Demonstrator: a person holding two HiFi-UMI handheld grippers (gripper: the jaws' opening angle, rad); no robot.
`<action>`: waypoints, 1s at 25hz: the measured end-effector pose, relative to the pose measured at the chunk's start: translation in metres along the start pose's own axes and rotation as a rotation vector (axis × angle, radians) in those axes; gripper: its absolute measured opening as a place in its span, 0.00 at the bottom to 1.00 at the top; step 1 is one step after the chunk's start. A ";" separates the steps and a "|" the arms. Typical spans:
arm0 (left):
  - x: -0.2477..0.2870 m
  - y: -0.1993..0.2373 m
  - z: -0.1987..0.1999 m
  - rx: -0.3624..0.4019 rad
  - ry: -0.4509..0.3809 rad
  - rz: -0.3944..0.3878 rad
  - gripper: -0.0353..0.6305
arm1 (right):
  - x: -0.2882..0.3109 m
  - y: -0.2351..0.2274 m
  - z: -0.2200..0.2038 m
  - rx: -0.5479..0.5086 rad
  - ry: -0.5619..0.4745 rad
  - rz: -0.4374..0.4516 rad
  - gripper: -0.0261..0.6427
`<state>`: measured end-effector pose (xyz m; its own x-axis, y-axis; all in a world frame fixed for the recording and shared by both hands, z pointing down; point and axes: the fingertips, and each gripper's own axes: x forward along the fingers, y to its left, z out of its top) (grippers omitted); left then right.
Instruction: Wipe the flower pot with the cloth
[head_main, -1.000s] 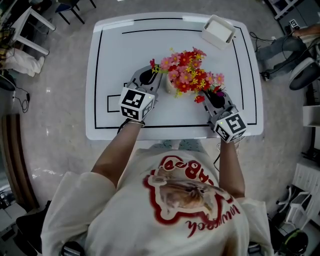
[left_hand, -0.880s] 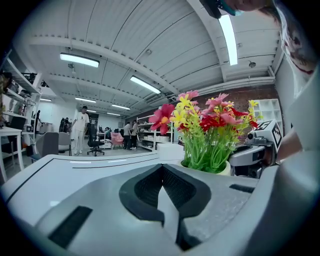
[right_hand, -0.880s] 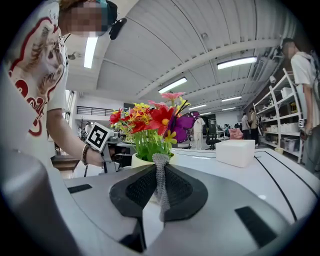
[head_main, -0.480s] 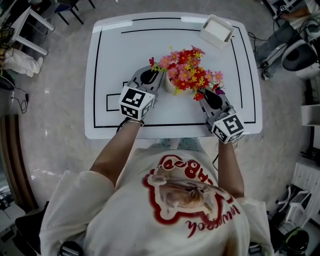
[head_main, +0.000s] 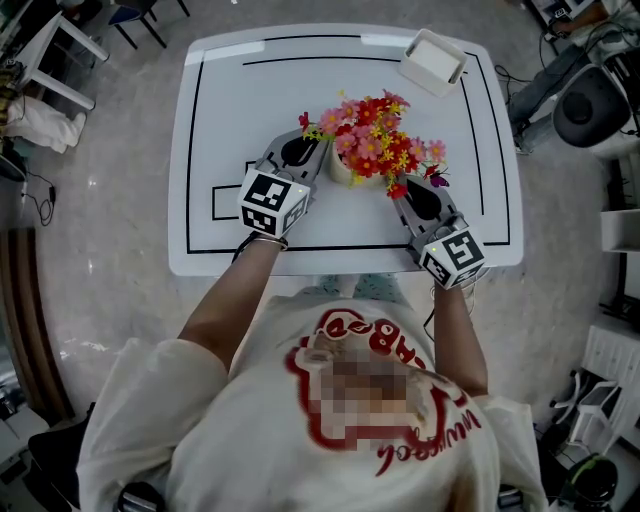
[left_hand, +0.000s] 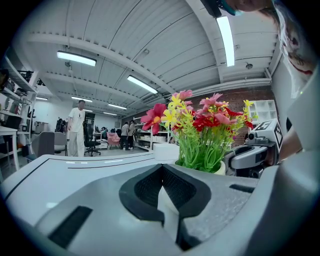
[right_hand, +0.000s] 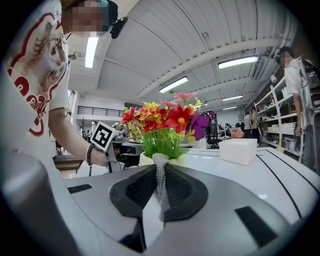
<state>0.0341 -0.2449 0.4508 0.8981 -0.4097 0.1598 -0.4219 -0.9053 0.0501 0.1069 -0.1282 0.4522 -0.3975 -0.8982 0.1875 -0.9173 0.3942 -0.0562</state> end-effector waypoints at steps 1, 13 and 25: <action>0.000 0.000 0.000 0.000 -0.001 0.000 0.06 | 0.000 0.000 0.000 0.000 0.000 -0.001 0.09; 0.001 0.000 0.001 0.002 -0.003 -0.003 0.06 | 0.002 0.006 0.001 0.001 -0.005 -0.016 0.09; 0.002 -0.002 0.001 0.004 -0.002 -0.011 0.06 | 0.008 0.019 0.002 -0.003 -0.008 0.001 0.09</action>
<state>0.0364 -0.2438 0.4501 0.9028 -0.4004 0.1570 -0.4119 -0.9100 0.0482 0.0865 -0.1280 0.4511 -0.3990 -0.8993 0.1791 -0.9167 0.3961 -0.0533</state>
